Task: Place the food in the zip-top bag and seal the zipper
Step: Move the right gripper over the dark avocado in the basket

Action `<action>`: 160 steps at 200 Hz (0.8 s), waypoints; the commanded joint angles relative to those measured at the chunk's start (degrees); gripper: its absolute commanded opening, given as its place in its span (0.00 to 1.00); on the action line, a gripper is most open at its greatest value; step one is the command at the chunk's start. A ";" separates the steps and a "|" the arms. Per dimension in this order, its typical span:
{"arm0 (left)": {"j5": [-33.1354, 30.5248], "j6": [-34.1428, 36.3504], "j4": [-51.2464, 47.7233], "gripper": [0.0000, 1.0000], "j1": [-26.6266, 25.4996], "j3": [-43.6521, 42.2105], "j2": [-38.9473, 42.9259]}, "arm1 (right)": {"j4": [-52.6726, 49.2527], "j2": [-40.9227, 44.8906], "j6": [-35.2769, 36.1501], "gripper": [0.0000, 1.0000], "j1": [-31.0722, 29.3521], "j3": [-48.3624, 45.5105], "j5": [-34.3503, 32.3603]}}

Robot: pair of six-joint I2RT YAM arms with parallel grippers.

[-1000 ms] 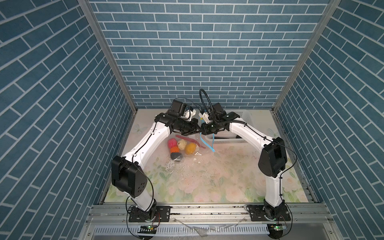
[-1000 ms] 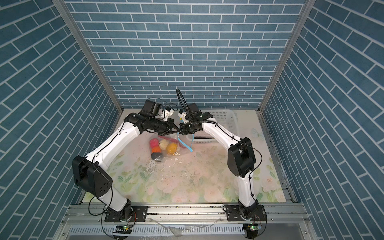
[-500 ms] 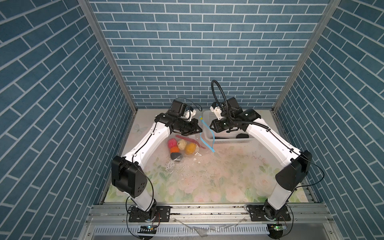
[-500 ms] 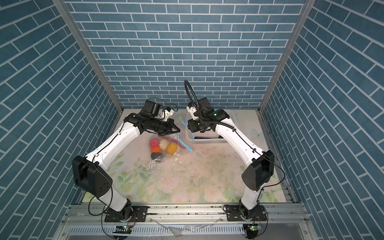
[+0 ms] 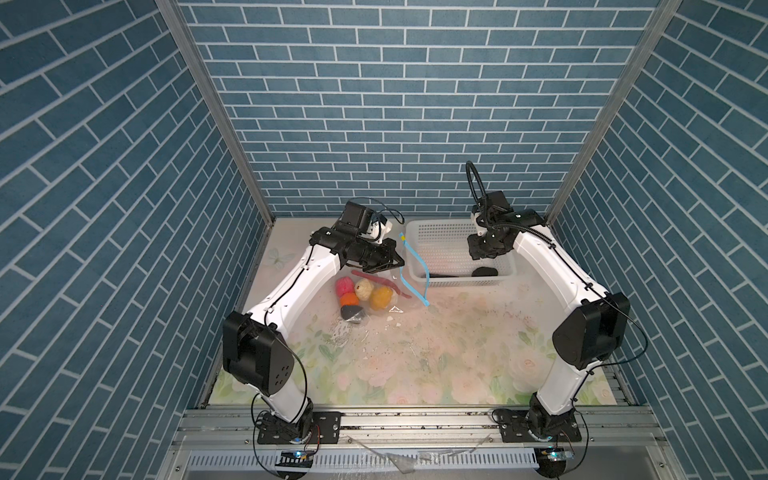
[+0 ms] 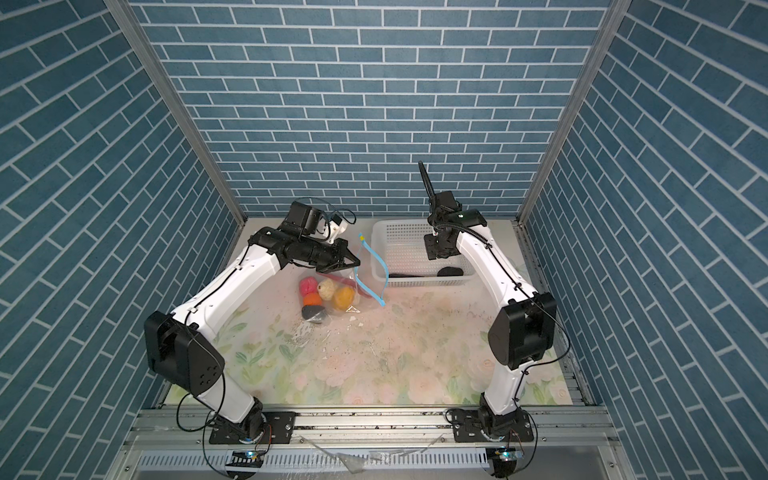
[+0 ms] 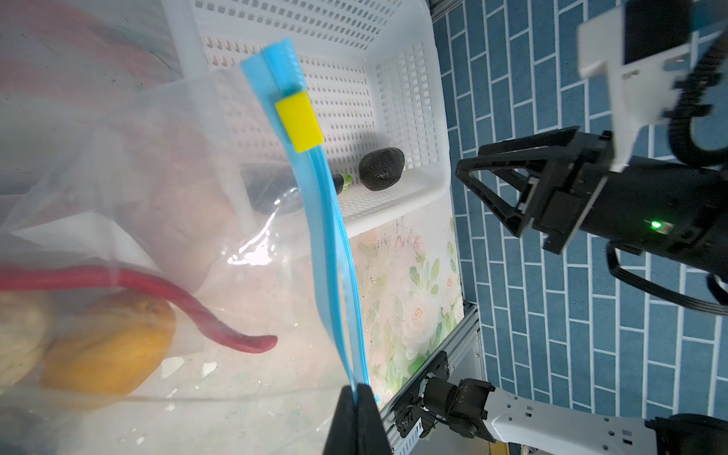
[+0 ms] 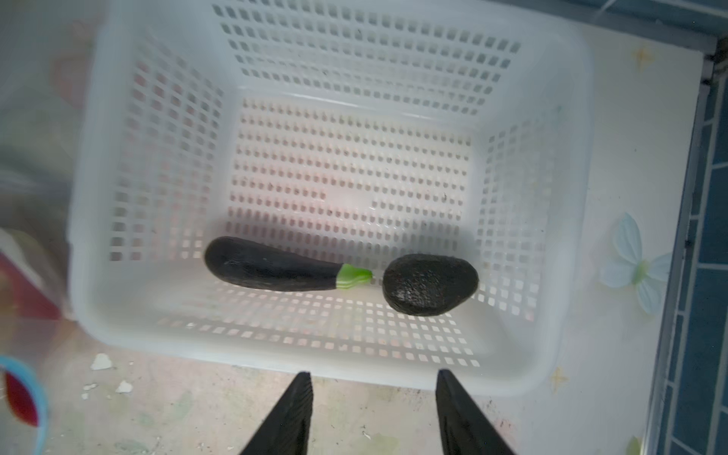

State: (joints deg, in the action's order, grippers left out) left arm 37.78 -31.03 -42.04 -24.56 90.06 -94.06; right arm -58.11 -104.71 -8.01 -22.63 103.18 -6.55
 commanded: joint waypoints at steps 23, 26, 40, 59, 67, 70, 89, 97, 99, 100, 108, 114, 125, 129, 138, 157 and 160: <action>0.79 1.06 0.28 0.00 0.02 -0.25 1.17 | -5.83 -5.85 0.83 0.61 1.56 3.66 -2.01; 0.76 1.09 0.26 0.00 0.03 -0.25 1.16 | -5.92 -6.12 0.76 0.62 1.62 3.75 -2.05; 0.85 1.13 0.22 0.00 0.06 -0.28 1.01 | -5.89 -7.27 0.40 0.63 2.22 4.05 -2.77; 1.13 1.07 0.24 0.00 0.05 -0.07 0.79 | -5.48 -8.98 0.87 0.64 2.72 4.39 -4.29; 1.15 1.11 0.12 0.00 0.04 0.04 0.62 | -5.56 -9.87 0.91 0.64 2.98 4.86 -4.53; 1.16 1.14 0.02 0.00 0.05 0.11 0.51 | -5.65 -10.28 0.97 0.64 3.15 5.11 -4.53; 1.16 1.14 -0.15 0.00 0.13 0.45 0.63 | -6.72 -12.44 0.33 0.65 4.03 6.40 -4.49; 1.07 1.25 -0.27 0.00 0.28 0.42 0.77 | -6.87 -13.08 0.04 0.66 4.45 6.55 -4.07; 1.02 1.26 -0.31 0.00 0.25 0.45 0.73 | -6.85 -13.20 0.02 0.66 4.60 6.63 -3.95; 1.00 1.24 -0.32 0.00 0.27 0.46 0.77 | -6.89 -13.27 -0.07 0.66 4.65 6.66 -3.93; 0.98 1.23 -0.25 0.00 0.38 0.39 0.81 | -6.85 -13.67 -0.27 0.68 4.99 6.65 -3.32; 0.98 1.23 -0.24 0.00 0.34 0.36 0.84 | -6.72 -14.00 -0.35 0.68 5.26 6.67 -2.83; 0.94 1.23 -0.24 0.00 0.47 0.27 0.82 | -6.60 -14.63 -0.52 0.70 5.65 6.69 -2.44; 0.98 1.29 -0.30 0.00 0.46 0.33 0.77 | -6.56 -14.89 -0.60 0.71 5.80 6.76 -2.26; 1.01 1.23 -0.29 0.00 0.43 0.32 0.64 | -6.58 -15.51 -0.93 0.72 6.09 6.79 -1.69; 1.16 1.22 -0.37 0.00 0.54 0.34 0.63 | -6.54 -16.62 -1.65 0.88 6.71 6.64 -0.67; 1.16 1.32 -0.42 0.00 0.55 0.35 0.71 | -6.52 -16.79 -1.66 0.89 6.79 6.56 -0.66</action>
State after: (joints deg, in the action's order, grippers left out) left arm 38.48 -30.83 -42.11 -24.29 90.06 -94.06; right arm -62.65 -119.81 -8.27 -16.47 107.53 -8.62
